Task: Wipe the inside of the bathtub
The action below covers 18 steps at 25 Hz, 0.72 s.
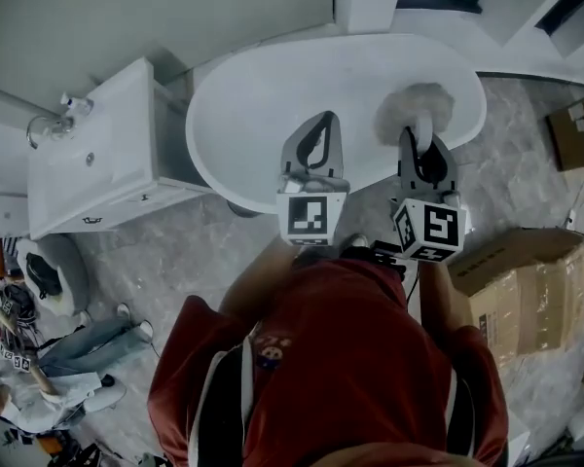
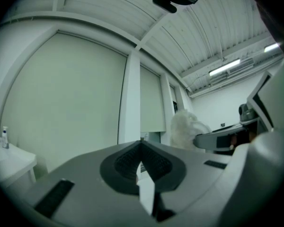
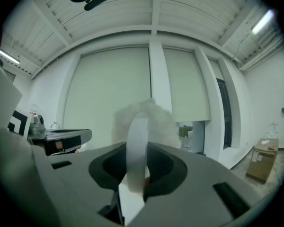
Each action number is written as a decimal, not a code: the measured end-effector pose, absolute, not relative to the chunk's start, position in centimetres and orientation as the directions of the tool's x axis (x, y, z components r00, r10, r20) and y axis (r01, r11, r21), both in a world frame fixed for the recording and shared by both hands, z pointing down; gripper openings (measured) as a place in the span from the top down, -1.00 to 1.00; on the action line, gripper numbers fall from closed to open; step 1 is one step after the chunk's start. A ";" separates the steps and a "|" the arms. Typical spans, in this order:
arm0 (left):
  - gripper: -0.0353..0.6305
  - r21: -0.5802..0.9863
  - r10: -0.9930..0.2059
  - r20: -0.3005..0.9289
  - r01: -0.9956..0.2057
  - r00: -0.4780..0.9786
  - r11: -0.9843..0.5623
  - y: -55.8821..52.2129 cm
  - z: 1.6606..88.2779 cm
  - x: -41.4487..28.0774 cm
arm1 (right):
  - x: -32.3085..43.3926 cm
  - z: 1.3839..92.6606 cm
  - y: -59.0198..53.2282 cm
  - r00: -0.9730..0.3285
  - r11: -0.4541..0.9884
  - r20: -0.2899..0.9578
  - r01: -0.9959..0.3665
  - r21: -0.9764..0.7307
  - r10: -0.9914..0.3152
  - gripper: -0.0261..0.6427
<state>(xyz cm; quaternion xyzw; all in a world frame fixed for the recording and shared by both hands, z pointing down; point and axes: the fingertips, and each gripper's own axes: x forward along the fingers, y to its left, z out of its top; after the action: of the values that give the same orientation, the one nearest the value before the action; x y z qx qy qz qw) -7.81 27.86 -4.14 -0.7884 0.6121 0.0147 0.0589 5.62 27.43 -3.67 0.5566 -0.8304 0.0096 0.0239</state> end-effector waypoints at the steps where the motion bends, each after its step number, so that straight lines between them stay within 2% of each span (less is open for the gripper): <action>1: 0.85 -0.077 -0.961 -0.103 -0.965 0.257 -0.250 28.1 -4.3 -7.8 | 5.6 -3.8 27.6 -0.374 0.374 0.043 -0.927 0.007 -0.927 0.65; 7: 0.85 -0.036 -0.956 -0.136 -0.966 0.259 -0.257 29.4 -5.2 -7.3 | 6.1 -3.9 29.1 -0.348 0.349 0.021 -0.937 0.014 -0.937 0.65; 18: 0.85 -0.079 -0.943 -0.140 -0.952 0.304 -0.295 29.7 -4.9 -7.3 | 5.6 -4.0 29.6 -0.320 0.320 0.005 -0.947 0.019 -0.947 0.65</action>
<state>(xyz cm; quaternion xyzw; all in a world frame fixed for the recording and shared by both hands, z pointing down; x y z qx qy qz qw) -7.32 29.75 -4.92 -0.8040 0.5892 0.0331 0.0735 5.63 29.55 -4.00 0.5829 -0.8125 -0.0062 0.0073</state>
